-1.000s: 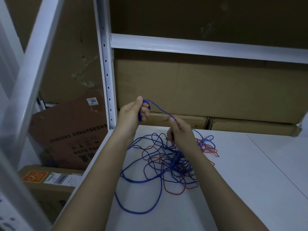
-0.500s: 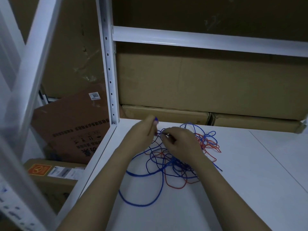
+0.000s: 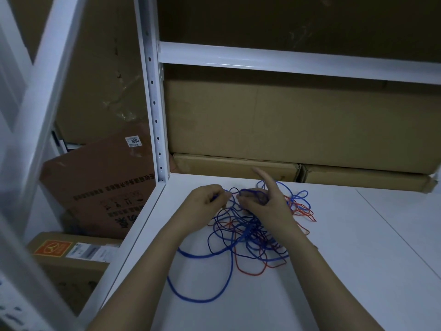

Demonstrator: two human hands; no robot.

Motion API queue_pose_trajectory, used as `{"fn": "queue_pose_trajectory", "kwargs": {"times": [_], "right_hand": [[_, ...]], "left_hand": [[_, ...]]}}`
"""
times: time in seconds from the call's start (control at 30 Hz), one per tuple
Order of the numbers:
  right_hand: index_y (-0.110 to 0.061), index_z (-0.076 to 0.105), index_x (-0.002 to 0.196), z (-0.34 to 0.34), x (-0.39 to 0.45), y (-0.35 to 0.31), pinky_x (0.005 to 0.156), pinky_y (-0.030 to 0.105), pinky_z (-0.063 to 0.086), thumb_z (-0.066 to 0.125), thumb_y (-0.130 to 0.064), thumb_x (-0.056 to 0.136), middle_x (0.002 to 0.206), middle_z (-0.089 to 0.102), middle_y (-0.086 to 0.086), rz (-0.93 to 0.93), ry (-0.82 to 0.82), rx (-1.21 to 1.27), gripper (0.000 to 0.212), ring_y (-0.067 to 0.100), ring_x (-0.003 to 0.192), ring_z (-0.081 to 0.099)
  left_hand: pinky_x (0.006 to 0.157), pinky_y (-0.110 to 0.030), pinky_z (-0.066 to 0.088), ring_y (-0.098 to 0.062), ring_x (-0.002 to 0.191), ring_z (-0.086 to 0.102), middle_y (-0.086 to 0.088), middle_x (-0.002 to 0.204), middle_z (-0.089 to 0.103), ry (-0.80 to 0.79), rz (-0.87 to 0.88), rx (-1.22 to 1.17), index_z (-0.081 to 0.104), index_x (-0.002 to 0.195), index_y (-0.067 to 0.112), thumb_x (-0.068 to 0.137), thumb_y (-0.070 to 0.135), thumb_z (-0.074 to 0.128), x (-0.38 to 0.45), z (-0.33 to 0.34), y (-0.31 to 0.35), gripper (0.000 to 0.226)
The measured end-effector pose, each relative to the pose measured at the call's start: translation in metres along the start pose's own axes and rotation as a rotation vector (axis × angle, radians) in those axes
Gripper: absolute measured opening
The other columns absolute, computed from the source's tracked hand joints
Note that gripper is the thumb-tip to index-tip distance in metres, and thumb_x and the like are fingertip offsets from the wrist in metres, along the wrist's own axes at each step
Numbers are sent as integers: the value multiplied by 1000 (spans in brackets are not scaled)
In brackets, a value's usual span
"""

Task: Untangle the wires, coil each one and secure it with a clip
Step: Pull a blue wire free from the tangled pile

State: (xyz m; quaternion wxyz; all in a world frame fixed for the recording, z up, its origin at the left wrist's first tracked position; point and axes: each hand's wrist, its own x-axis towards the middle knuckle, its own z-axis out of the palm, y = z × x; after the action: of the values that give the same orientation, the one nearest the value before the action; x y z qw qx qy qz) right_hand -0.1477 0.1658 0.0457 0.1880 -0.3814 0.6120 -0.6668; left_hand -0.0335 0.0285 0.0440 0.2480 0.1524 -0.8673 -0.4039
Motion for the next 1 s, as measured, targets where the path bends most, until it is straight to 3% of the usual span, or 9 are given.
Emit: {"fn": "queue_pose_trajectory", "kwargs": {"times": [0.17, 0.33, 0.4, 0.47, 0.57, 0.63, 0.73, 0.9, 1.0], "right_hand": [[-31, 26, 147, -13, 12, 6, 71, 8, 43, 66, -7, 88, 77, 68, -5, -102, 227, -376, 75, -3, 76, 61], [-13, 60, 112, -39, 23, 17, 63, 21, 36, 57, -5, 92, 76, 60, 0, -132, 382, -641, 21, 6, 73, 56], [-7, 67, 103, -38, 28, 22, 68, 23, 32, 53, -4, 94, 90, 65, 7, -185, 344, -787, 16, 22, 87, 58], [-7, 65, 114, -33, 32, 20, 74, 22, 32, 46, -7, 98, 107, 62, 11, -171, 218, -840, 24, 25, 98, 55], [-16, 52, 133, -30, 39, 9, 77, 21, 36, 42, -14, 101, 112, 53, 6, -10, -187, -874, 33, 21, 100, 53], [-21, 39, 143, -28, 43, -4, 91, 27, 41, 48, -21, 100, 132, 49, 6, 105, -374, -975, 44, 22, 120, 49], [-21, 25, 151, -19, 45, -35, 103, 33, 35, 48, -17, 99, 150, 33, 4, 49, -343, -940, 57, 23, 137, 34], [-24, 38, 141, 14, 39, -68, 95, 39, 48, 43, -19, 98, 118, 62, -1, 62, -258, -356, 44, 24, 104, 62], [-18, 53, 121, 21, 35, -61, 62, 23, 44, 43, -20, 101, 74, 58, -3, 28, -177, -277, 22, 4, 64, 54]], "left_hand": [[48, -26, 25, -9, 46, 33, 3, 51, 33, 393, -38, 144, 44, 65, 9, 98, 30, 50, 7, -8, -14, 40], [53, -33, 25, -17, 53, 32, -7, 58, 36, 561, -56, 98, 43, 70, -1, 100, 28, 47, 8, -25, -18, 41], [51, -27, 25, -15, 53, 32, -9, 61, 39, 528, -28, 85, 48, 76, -5, 100, 28, 46, 9, -25, -15, 41], [48, -22, 25, -12, 53, 31, -8, 62, 38, 508, -1, 60, 50, 78, -6, 100, 28, 46, 11, -26, -9, 41], [48, -21, 25, -9, 51, 29, -4, 60, 35, 512, 35, 51, 48, 75, -5, 100, 29, 47, 16, -32, 2, 42], [51, -28, 26, -10, 52, 29, -3, 58, 33, 505, 58, 100, 45, 74, -3, 100, 31, 47, 19, -34, 9, 42], [52, -33, 25, -18, 53, 31, -4, 56, 32, 497, 95, 197, 41, 71, 1, 100, 30, 46, 23, -34, 17, 42], [48, -31, 21, -14, 47, 31, -1, 52, 34, 473, 117, 266, 42, 71, 7, 100, 31, 46, 25, -24, 26, 38], [47, -27, 20, -13, 47, 30, 0, 53, 33, 463, 131, 233, 43, 72, 5, 100, 31, 47, 25, -23, 27, 38]]}}
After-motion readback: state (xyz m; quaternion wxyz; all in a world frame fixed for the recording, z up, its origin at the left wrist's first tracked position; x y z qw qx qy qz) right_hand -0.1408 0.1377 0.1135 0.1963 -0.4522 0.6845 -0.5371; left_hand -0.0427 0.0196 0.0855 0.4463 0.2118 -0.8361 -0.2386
